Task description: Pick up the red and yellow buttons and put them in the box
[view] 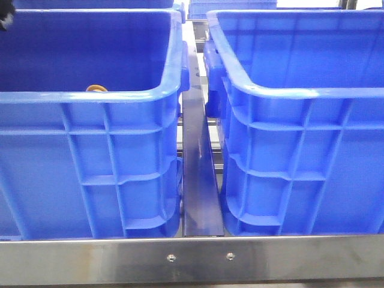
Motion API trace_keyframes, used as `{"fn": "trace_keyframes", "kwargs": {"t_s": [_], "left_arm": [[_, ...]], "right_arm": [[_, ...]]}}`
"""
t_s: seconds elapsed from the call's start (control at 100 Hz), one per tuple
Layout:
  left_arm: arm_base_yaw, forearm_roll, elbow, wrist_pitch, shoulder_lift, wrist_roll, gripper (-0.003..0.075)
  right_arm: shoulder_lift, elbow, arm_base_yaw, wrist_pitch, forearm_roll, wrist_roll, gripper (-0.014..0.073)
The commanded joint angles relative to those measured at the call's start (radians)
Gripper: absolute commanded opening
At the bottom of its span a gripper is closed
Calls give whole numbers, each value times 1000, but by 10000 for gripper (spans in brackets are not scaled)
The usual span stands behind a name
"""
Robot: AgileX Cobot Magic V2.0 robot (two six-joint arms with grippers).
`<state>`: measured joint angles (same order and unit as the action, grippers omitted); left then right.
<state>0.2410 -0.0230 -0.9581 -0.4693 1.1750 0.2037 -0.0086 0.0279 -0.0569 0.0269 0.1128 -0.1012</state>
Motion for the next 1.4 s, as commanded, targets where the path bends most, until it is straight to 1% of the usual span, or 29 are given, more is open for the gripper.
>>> {"fn": "trace_keyframes", "kwargs": {"t_s": [0.0, 0.09, 0.19, 0.59, 0.8, 0.93, 1.15, 1.39], "left_arm": [[9, 31, 19, 133, -78, 11, 83], [33, 42, 57, 160, -126, 1, 81], [102, 42, 72, 160, -156, -26, 81], [496, 42, 74, 182, -161, -26, 81], [645, 42, 74, 192, -153, -26, 80], [691, 42, 74, 196, -142, -26, 80], [699, 42, 74, 196, -136, -26, 80], [699, 42, 75, 191, -136, -26, 80]], "right_arm": [[-22, 5, -3, 74, 12, 0, -102], [-22, 5, -3, 74, 12, 0, -102], [-22, 5, -3, 74, 12, 0, -102], [-22, 5, -3, 74, 12, 0, -102], [-22, 2, -3, 101, 11, 0, -102], [-21, -39, -3, 55, 11, 0, -102], [39, -197, -3, -201, 11, 0, -102], [194, -405, -3, -384, 2, 0, -102]]}}
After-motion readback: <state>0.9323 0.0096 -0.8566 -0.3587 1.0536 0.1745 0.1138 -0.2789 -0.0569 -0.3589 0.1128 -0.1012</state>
